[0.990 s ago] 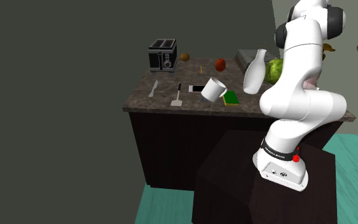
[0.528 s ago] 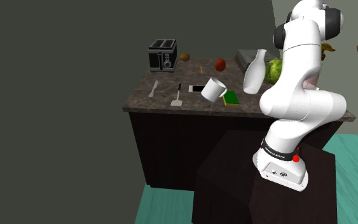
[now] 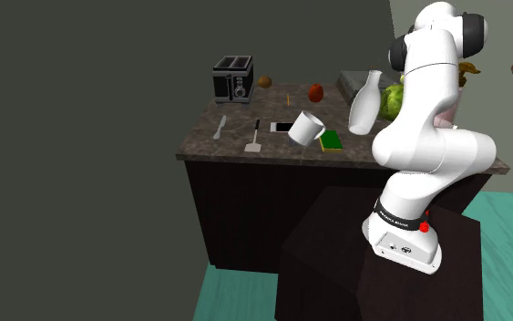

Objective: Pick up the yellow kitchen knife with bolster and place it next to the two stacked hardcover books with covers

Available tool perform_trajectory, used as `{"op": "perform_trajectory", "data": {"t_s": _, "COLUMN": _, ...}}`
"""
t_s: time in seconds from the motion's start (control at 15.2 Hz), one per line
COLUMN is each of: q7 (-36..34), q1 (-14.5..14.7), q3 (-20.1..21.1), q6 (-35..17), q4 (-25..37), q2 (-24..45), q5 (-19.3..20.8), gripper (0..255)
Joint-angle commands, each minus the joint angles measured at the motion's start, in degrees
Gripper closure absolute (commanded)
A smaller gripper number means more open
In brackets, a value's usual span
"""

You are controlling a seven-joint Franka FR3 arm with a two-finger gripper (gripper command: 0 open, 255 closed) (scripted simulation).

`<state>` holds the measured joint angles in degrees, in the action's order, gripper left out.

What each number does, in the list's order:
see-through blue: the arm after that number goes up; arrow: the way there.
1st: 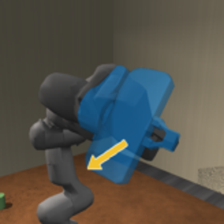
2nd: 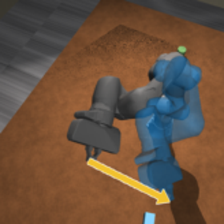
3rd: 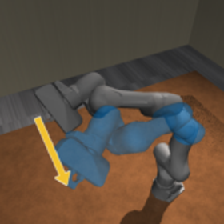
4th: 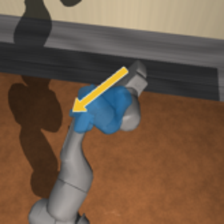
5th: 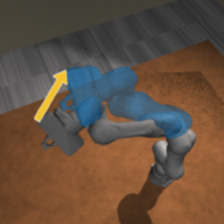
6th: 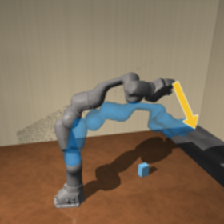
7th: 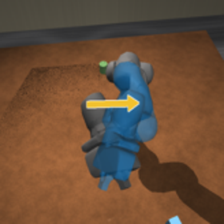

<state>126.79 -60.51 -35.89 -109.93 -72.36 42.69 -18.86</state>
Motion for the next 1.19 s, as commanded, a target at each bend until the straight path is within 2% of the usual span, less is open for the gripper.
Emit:
{"op": "perform_trajectory", "data": {"t_s": 0.0, "q7": 0.16, "q1": -0.06, "q3": 0.20, "q6": -1.23, "q4": -0.78, "q2": 0.57, "q5": -0.27, "gripper": 255}}
{"op": "perform_trajectory", "data": {"t_s": 0.26, "q7": 0.35, "q1": 0.00, "q3": 0.59, "q6": -3.47, "q4": -2.22, "q2": 1.49, "q5": -0.78, "gripper": 255}}
{"op": "perform_trajectory", "data": {"t_s": 0.79, "q7": 0.35, "q1": 0.00, "q3": 0.59, "q6": -3.47, "q4": -2.22, "q2": 1.49, "q5": -0.77, "gripper": 255}}
{"op": "perform_trajectory", "data": {"t_s": 0.86, "q7": 0.36, "q1": 0.00, "q3": 0.59, "q6": -3.48, "q4": -2.23, "q2": 1.49, "q5": -0.78, "gripper": 0}}
{"op": "perform_trajectory", "data": {"t_s": 1.12, "q7": 0.36, "q1": -0.01, "q3": 0.59, "q6": -3.47, "q4": -2.21, "q2": 1.50, "q5": -0.78, "gripper": 0}}
